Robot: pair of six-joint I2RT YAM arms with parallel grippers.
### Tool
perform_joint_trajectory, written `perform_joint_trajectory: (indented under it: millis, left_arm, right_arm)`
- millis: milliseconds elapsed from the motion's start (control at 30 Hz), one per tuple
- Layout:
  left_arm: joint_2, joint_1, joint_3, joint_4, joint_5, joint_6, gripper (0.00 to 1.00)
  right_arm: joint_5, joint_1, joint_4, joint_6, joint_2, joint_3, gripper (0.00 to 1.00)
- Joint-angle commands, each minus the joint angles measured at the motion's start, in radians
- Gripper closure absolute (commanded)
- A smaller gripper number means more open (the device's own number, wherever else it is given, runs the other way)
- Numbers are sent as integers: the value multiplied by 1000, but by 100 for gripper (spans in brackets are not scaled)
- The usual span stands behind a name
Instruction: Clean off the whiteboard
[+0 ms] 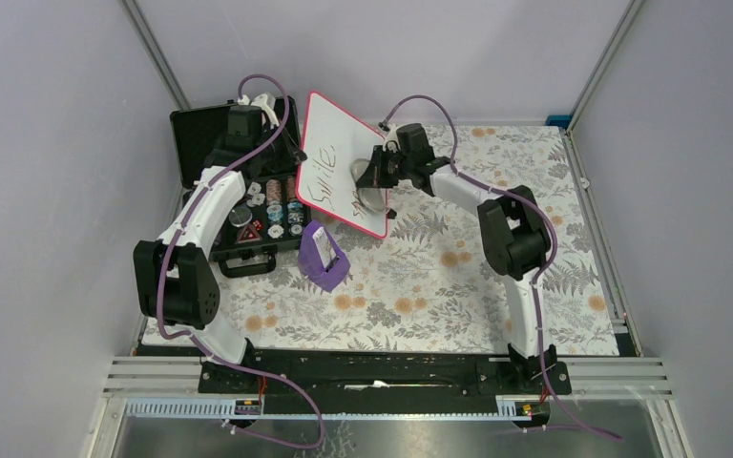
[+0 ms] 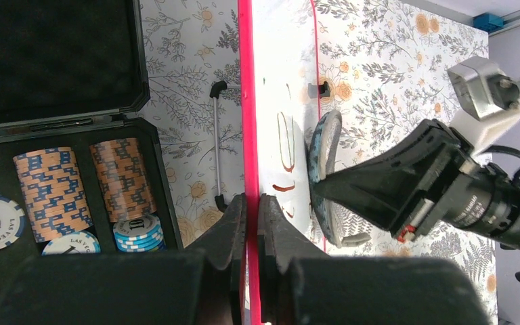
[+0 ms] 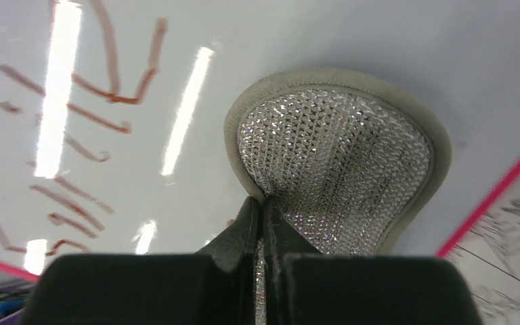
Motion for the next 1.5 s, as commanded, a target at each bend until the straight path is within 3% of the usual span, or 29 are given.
perform_joint_trajectory:
  millis: [0, 67, 300, 567, 933, 1100, 1200, 1467]
  left_arm:
    - [-11, -45, -4, -7, 80, 9, 100]
    - [-14, -45, -3, -7, 81, 9, 100]
    - [-14, -45, -3, -6, 79, 9, 100]
    - [-18, -44, -3, -4, 90, 6, 100]
    - [-20, -45, -11, 4, 94, 0, 100]
    - [-24, -45, -10, 4, 96, -2, 100]
    - [-24, -45, -12, 7, 98, -4, 100]
    - [-18, -45, -16, 13, 106, -8, 100]
  right_arm:
    - [-198, 89, 336, 126, -129, -89, 100]
    - [-183, 86, 364, 140, -145, -125, 100]
    - [-97, 14, 147, 117, -16, -29, 100]
    - [-8, -65, 23, 86, -9, -82, 100]
    - [-84, 69, 29, 93, -21, 18, 100]
    - [-191, 137, 231, 177, -134, -73, 100]
    - [-146, 123, 288, 220, -169, -134, 100]
    - [-81, 12, 233, 275, -49, -185, 100]
